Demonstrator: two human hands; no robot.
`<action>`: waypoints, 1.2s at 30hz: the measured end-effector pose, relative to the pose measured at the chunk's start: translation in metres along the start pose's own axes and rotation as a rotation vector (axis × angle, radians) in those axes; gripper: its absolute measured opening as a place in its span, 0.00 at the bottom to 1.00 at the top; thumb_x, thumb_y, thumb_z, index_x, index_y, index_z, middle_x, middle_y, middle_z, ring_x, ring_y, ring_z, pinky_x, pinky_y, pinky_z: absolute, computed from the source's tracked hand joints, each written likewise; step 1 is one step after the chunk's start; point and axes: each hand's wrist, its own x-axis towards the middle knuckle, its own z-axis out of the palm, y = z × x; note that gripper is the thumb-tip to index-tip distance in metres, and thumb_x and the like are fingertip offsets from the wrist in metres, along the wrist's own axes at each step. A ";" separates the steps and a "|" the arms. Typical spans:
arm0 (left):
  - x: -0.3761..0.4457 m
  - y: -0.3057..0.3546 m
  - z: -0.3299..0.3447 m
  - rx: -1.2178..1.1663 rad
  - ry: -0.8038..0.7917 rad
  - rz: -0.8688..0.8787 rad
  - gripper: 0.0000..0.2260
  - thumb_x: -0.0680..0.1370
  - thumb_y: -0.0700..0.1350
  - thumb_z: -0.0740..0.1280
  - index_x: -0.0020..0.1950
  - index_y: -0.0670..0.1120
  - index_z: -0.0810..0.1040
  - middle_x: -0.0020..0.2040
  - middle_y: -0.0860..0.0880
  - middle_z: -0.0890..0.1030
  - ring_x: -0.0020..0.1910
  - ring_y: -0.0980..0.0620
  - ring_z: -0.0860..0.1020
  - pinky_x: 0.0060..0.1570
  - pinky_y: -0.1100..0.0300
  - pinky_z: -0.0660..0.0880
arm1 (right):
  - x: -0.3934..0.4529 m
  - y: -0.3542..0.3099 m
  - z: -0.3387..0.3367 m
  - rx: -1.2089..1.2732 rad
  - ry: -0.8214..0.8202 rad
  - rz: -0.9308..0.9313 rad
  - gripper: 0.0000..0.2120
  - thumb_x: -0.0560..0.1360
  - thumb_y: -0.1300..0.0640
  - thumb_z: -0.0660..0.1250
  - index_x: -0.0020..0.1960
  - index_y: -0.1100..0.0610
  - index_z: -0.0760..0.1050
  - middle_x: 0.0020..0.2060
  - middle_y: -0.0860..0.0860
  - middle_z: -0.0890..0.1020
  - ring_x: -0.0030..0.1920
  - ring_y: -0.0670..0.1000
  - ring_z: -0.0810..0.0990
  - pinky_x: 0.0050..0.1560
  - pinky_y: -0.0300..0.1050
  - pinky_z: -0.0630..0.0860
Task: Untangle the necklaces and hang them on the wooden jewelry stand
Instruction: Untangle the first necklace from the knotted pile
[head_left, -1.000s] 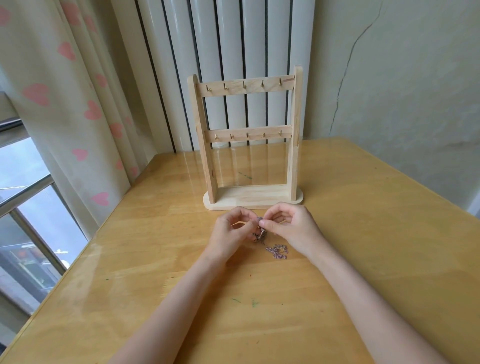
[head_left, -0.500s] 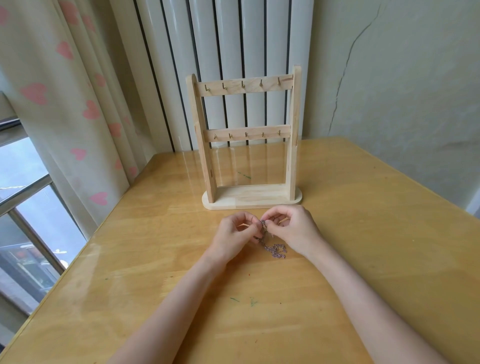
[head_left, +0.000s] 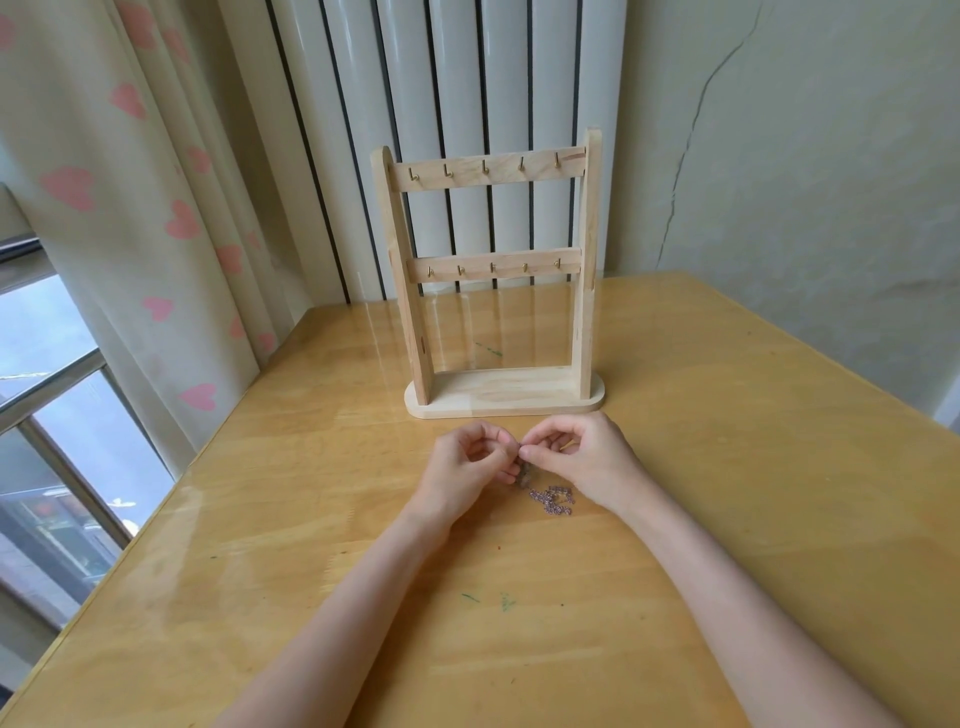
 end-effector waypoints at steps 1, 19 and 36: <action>0.000 0.000 0.000 0.006 -0.005 0.004 0.06 0.77 0.35 0.64 0.40 0.42 0.75 0.33 0.47 0.77 0.29 0.61 0.76 0.34 0.69 0.74 | 0.000 0.000 -0.001 0.007 -0.002 -0.003 0.09 0.69 0.63 0.73 0.36 0.50 0.79 0.32 0.48 0.80 0.34 0.43 0.75 0.40 0.33 0.72; 0.003 -0.004 0.000 0.029 0.085 0.025 0.05 0.74 0.35 0.67 0.43 0.44 0.75 0.37 0.50 0.76 0.29 0.61 0.77 0.35 0.69 0.75 | -0.002 -0.003 0.001 0.189 -0.017 0.149 0.05 0.74 0.64 0.67 0.40 0.58 0.76 0.34 0.50 0.76 0.30 0.45 0.73 0.32 0.31 0.72; -0.001 0.001 0.001 -0.048 0.009 -0.042 0.05 0.76 0.38 0.66 0.40 0.42 0.78 0.28 0.51 0.78 0.27 0.58 0.75 0.32 0.68 0.75 | 0.000 0.002 0.001 0.295 -0.092 0.198 0.04 0.77 0.64 0.62 0.45 0.62 0.75 0.32 0.52 0.77 0.34 0.48 0.74 0.38 0.38 0.74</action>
